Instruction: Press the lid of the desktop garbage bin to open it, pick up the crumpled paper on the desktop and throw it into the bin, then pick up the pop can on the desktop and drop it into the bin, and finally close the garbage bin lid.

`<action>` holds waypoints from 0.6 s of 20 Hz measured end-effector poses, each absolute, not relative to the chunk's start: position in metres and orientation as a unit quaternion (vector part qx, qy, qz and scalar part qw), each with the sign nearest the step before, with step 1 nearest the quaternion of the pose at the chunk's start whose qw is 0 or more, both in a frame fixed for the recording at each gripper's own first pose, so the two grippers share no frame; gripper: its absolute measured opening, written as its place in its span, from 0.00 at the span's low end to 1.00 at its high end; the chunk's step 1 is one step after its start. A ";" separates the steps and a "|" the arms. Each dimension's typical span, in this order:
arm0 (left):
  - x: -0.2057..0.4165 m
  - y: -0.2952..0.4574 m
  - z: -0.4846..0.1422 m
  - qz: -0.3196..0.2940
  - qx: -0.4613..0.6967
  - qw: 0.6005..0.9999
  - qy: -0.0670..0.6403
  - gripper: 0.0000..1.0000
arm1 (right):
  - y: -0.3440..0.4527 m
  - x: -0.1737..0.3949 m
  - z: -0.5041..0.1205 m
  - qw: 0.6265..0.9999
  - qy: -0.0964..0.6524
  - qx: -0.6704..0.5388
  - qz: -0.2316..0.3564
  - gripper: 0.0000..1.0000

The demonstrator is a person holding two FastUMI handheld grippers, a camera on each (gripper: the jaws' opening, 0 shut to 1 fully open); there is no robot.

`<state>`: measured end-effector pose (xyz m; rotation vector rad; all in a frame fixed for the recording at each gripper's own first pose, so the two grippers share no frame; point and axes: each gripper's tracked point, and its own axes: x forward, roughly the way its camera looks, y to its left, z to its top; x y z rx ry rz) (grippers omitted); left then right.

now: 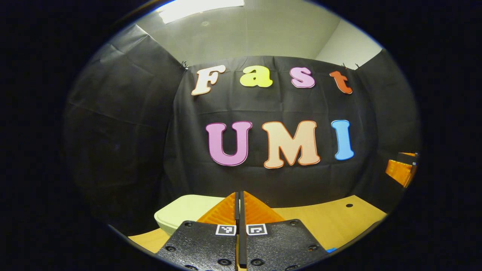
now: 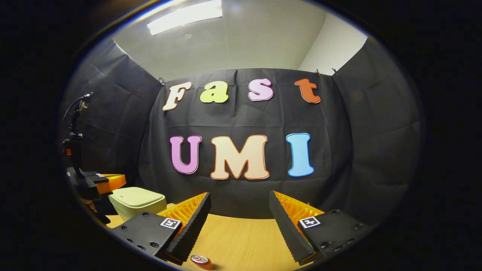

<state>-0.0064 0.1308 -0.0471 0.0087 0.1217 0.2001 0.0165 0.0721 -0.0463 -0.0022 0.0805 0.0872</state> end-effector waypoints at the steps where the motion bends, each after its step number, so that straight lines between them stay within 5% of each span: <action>1: -0.006 0.139 -0.052 0.104 0.004 0.992 0.066 0.00 | 0.077 0.017 -0.047 0.998 0.041 -0.002 0.043 0.99; 12: -0.008 0.202 -0.112 0.124 0.017 0.985 0.115 0.00 | 0.112 0.015 -0.069 0.998 0.063 -0.011 0.028 0.98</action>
